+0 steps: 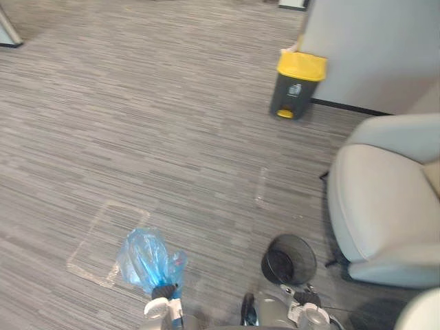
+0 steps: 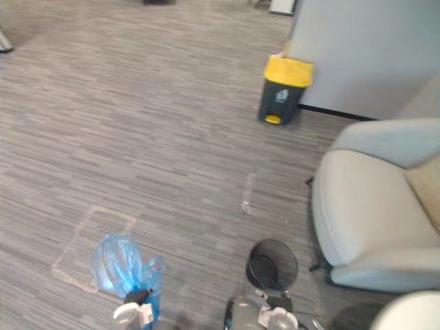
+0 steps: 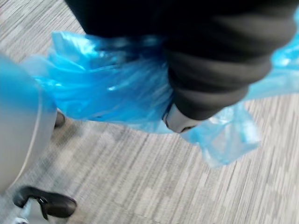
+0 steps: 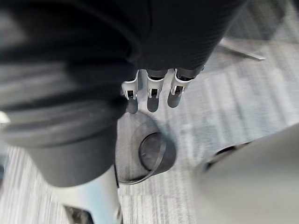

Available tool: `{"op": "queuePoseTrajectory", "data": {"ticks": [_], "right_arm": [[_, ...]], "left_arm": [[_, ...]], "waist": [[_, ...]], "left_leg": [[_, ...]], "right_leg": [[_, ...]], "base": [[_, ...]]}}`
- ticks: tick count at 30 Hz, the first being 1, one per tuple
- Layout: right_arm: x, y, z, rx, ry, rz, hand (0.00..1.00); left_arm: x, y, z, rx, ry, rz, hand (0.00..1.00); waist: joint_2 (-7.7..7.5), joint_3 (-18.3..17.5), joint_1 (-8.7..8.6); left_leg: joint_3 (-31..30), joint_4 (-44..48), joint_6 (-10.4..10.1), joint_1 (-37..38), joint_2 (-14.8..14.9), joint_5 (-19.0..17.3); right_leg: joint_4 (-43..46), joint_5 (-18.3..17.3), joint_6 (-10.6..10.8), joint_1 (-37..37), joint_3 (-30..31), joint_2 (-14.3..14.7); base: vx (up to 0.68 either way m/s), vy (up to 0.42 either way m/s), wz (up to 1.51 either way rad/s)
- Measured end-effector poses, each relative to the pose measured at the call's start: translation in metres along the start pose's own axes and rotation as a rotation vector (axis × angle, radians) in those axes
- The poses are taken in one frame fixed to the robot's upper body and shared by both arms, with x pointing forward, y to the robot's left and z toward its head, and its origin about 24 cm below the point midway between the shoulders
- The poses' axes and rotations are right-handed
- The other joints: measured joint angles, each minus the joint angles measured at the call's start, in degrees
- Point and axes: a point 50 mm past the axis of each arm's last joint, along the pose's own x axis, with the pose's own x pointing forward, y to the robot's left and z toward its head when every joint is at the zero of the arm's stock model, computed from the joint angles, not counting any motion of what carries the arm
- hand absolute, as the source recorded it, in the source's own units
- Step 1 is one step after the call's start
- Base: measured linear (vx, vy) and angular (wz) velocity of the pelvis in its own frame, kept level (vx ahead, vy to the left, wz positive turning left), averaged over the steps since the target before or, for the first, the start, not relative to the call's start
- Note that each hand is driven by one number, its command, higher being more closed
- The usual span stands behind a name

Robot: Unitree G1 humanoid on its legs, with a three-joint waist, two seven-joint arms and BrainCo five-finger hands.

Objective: Gather rubbish on tea table into small bin, then transfer packed bag to large trash can.

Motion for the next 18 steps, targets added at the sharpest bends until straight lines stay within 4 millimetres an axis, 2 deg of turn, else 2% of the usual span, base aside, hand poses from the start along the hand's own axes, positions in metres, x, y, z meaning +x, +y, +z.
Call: {"op": "queuePoseTrajectory", "data": {"ticks": [1,2,3,4,5,6,8,10,11,12,13,14,15,16,17,18], "right_arm": [[0.0,0.001,0.001,0.0,-0.003,0.001,0.0],[0.0,0.005,0.001,-0.002,0.001,0.011,0.0],[-0.001,0.011,0.002,-0.003,0.001,0.026,0.0],[-0.002,0.014,0.003,0.002,-0.001,0.032,0.0],[-0.002,0.02,0.006,0.009,-0.005,0.041,0.0],[-0.002,0.023,0.008,0.01,-0.009,0.044,0.0],[-0.001,0.026,0.015,0.019,-0.026,0.045,0.0],[-0.001,0.025,0.014,0.03,-0.021,0.035,0.0],[-0.001,0.023,0.013,0.035,-0.018,0.028,0.0],[-0.001,0.022,0.01,0.026,-0.008,0.027,0.0],[-0.001,0.023,0.009,0.006,-0.006,0.039,0.0],[-0.001,0.023,0.01,0.012,-0.01,0.037,0.0],[-0.001,0.024,0.012,0.016,-0.014,0.039,0.0],[-0.001,0.026,0.014,0.024,-0.018,0.044,0.0],[-0.001,0.026,0.014,0.026,-0.018,0.043,0.0],[-0.001,0.025,0.013,0.02,-0.014,0.044,0.0]], "left_arm": [[0.0,-0.001,-0.001,-0.004,0.003,-0.001,1.0],[0.0,0.0,-0.001,-0.016,0.006,0.004,1.0],[0.0,0.002,0.001,-0.026,0.0,0.011,1.0],[0.0,0.002,0.001,-0.028,-0.002,0.013,1.0],[0.001,0.001,0.005,-0.029,-0.013,0.009,1.0],[0.001,-0.001,0.009,-0.032,-0.029,0.005,1.0],[0.002,-0.003,0.016,-0.035,-0.048,0.001,1.0],[0.003,-0.004,0.02,-0.036,-0.061,-0.003,1.0],[0.002,-0.006,0.02,-0.038,-0.061,-0.006,1.0],[0.002,-0.004,0.016,-0.036,-0.052,-0.003,1.0],[0.004,-0.002,0.024,-0.032,-0.072,0.004,1.0],[0.006,-0.004,0.034,-0.032,-0.101,-0.001,1.0],[0.007,-0.004,0.036,-0.032,-0.106,-0.004,1.0],[0.006,-0.005,0.035,-0.031,-0.1,-0.006,1.0],[0.006,-0.006,0.03,-0.03,-0.084,-0.006,1.0],[0.004,-0.004,0.022,-0.029,-0.061,-0.003,1.0]], "waist": [[0.44,0.03,0.03],[0.72,0.1,0.1],[0.26,0.46,0.59],[-0.17,0.68,0.75],[-0.96,1.03,0.97],[-1.34,1.17,0.99],[-1.76,1.91,1.33],[-2.02,2.25,1.43],[-1.46,1.96,1.51],[-1.38,1.44,2.17],[-2.56,0.82,2.43],[-2.95,0.6,2.54],[-2.93,0.61,2.91],[-3.02,0.69,3.74],[-3.1,0.81,3.82],[-3.05,0.91,3.83]], "left_leg": [[0.27,2.6,-0.48,-0.57,0.82,0.3],[1.72,9.52,-2.28,-1.82,2.55,2.32],[3.59,17.22,-2.19,-4.2,4.68,2.82],[5.14,19.03,-1.76,-4.88,5.24,2.39],[8.33,20.12,-1.51,-6.98,5.87,1.53],[10.26,19.02,-0.35,-9.29,6.22,0.84],[12.0,14.41,-0.32,-12.54,5.75,0.67],[12.07,4.75,1.66,-14.53,3.85,3.9],[11.4,-3.33,2.42,-14.16,3.17,9.88],[10.71,-5.45,2.06,-13.81,2.45,17.03],[11.73,-5.16,2.59,-13.81,0.93,16.45],[12.42,-4.71,3.26,-13.84,0.33,14.71],[12.98,-4.32,3.52,-13.79,0.3,14.09],[14.95,-4.16,3.94,-12.39,0.3,12.59],[16.24,-4.42,4.15,-10.59,0.15,11.37],[18.05,-5.47,4.33,-7.52,-0.01,9.47]], "right_leg": [[-0.69,-0.2,-0.36,1.27,-0.19,0.85],[-3.35,-0.57,-1.0,4.87,-0.14,2.79],[-6.69,-0.73,-1.27,9.2,0.64,4.04],[-7.94,-0.74,-1.29,10.79,1.23,4.22],[-10.24,-0.73,-1.29,13.85,2.33,4.06],[-11.76,-0.73,-1.28,15.46,3.38,3.71],[-12.71,-0.73,-1.27,17.6,4.87,2.52],[-12.62,-0.82,-0.99,19.93,5.74,0.69],[-12.23,-1.25,0.15,21.05,6.48,0.43],[-11.48,-2.48,2.88,21.53,8.46,-0.06],[-11.63,-2.66,3.52,21.31,9.63,-2.03],[-11.67,-1.11,3.41,20.91,10.93,-2.68],[-11.58,-0.22,3.89,20.74,11.58,-2.96],[-10.03,1.23,5.05,20.34,13.39,-3.76],[-7.4,2.19,6.13,19.49,14.58,-4.43],[0.69,3.77,7.54,16.41,16.15,-5.23]], "base": [[0.53,-0.197,0.03],[0.53,-0.143,-0.19],[0.52,-0.109,-0.27],[0.57,-0.068,-0.36],[0.51,-0.015,-0.42],[0.49,0.019,-0.43],[0.36,0.139,-0.39],[0.28,0.171,-0.3],[0.29,0.231,-0.48],[0.42,0.32,-0.42],[0.41,0.31,-0.28],[0.32,0.232,-0.08],[0.31,0.248,-0.36],[0.27,0.239,-0.56],[0.29,0.264,-0.81],[0.24,0.22,-0.8]]}}
